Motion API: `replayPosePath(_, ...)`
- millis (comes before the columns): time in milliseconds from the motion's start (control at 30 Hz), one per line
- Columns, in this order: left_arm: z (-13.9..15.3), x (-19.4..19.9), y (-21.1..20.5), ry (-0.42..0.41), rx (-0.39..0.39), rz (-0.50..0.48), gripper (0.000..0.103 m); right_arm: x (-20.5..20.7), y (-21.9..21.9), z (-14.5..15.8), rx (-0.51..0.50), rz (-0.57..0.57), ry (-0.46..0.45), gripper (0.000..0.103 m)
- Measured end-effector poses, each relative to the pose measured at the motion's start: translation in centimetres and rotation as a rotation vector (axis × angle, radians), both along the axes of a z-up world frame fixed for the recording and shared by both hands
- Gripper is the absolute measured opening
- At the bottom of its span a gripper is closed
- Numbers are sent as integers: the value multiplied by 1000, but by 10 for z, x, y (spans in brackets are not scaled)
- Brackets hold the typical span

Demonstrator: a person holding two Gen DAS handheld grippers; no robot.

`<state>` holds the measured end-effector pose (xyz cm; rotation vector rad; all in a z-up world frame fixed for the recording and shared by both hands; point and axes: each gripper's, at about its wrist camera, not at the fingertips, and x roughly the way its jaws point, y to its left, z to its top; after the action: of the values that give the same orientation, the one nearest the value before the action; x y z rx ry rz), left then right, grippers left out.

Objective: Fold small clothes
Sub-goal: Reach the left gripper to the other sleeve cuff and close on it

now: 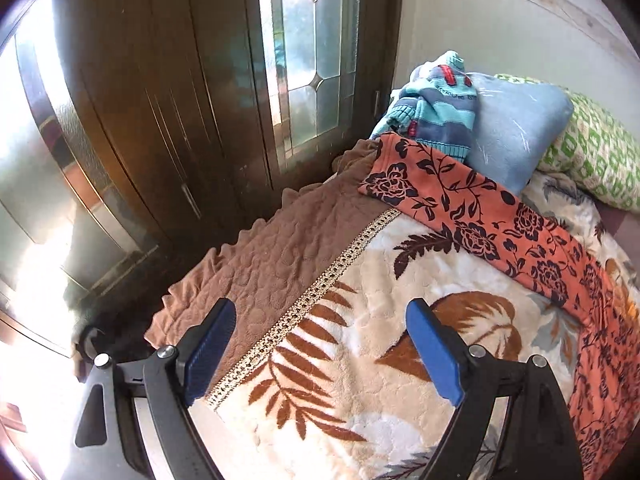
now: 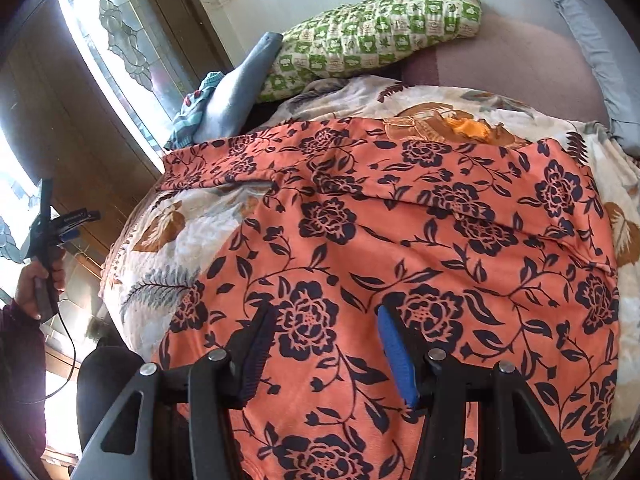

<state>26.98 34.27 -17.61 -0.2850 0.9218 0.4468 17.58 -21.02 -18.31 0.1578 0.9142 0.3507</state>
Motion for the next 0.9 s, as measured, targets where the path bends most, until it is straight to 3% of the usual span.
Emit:
replayPosePath(167,-18,37,13,-34,-189,40,87,2,9,-1,-28,30,-16,57)
replayPosePath(467,-60,134,6,-64,-497,67,87,12,-41,-10,-28,-58,-23,57)
replayPosePath(500,-66,142,5,-55,-526,81,86,14,-49,-10,-25,-75,-28,57)
replayPosePath(567,-78,156,6,-48,-578,114,75,17,-67,-10,-6,-109,-42,57)
replayPosePath(633,-88,168,5,-29,-598,134,70,21,-84,-12,11,-140,-57,57)
replayPosePath(733,-88,177,1,-66,-586,156,62,24,-105,-17,33,-181,-73,57)
replayPosePath(833,-89,192,-7,-69,-608,129,48,29,-121,-24,62,-212,-69,57)
replayPosePath(900,-88,201,-13,-57,-573,131,47,34,-125,-28,74,-217,-58,57)
